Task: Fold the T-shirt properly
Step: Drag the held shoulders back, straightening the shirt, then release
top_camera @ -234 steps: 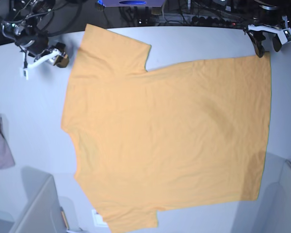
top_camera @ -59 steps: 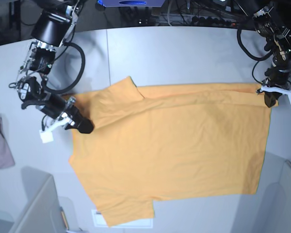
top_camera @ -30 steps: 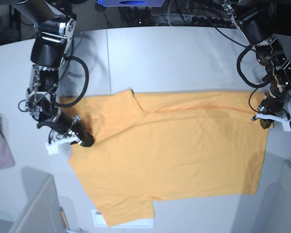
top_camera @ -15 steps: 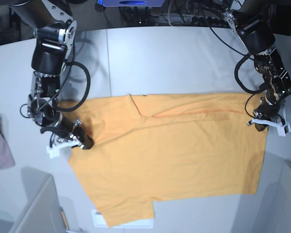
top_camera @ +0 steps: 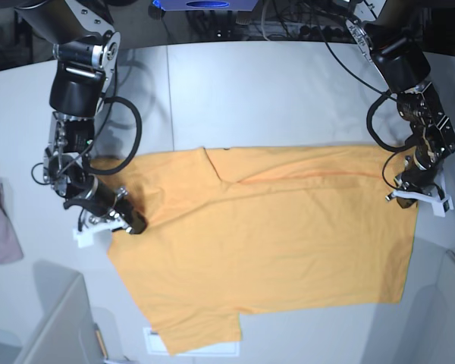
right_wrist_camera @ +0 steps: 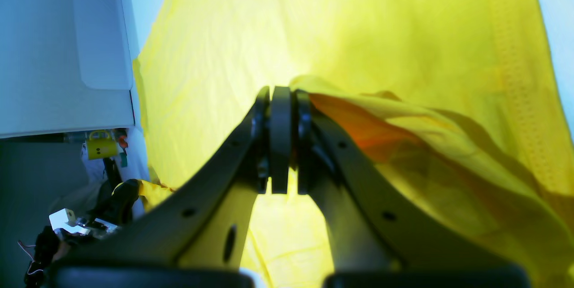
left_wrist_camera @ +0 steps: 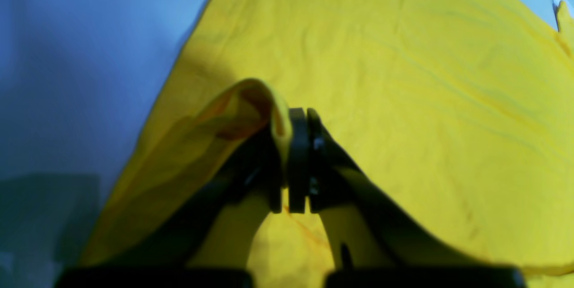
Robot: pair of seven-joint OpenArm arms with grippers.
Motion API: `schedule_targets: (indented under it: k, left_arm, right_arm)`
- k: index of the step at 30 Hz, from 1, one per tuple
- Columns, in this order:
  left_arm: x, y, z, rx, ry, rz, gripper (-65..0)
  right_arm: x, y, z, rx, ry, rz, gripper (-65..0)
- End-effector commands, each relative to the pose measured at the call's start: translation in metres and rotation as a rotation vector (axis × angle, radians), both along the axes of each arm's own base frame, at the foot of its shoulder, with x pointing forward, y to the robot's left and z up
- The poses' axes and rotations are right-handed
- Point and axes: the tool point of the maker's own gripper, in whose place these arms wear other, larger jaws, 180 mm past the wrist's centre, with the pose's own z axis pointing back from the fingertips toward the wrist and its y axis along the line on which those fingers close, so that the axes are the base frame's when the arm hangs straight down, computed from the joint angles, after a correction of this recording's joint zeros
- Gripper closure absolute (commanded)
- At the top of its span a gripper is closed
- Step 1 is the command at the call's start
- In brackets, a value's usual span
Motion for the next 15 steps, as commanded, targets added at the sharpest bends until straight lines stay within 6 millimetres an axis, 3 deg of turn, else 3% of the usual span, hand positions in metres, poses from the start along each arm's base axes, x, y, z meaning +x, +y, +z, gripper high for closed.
schedule_targets:
  k: [1,3,5,11,15]
  left_arm:
    - [0.011,0.016,0.026,0.041,-0.068,0.009,0.0]
    - [0.010,0.021,0.028,0.046,-0.071,0.016,0.0]
    - [0.010,0.027,0.032,0.059,-0.072,0.019,-7.2]
    - [0.020,0.032,0.047,0.071,-0.105,0.021,-34.1]
    - [0.025,0.029,0.065,0.093,-0.148,0.013,-46.4]
  right_arm:
    - [0.014,-0.007,0.020,0.001,-0.062,-0.015,0.0]
    - [0.014,-0.007,0.019,0.004,-0.063,-0.018,-11.6]
    - [0.014,-0.008,0.020,0.003,-0.067,-0.021,-19.1]
    - [0.007,-0.036,0.022,0.023,-0.066,-0.129,-19.5]
    - [-0.009,-0.055,0.034,-0.016,-0.079,-0.212,-19.5]
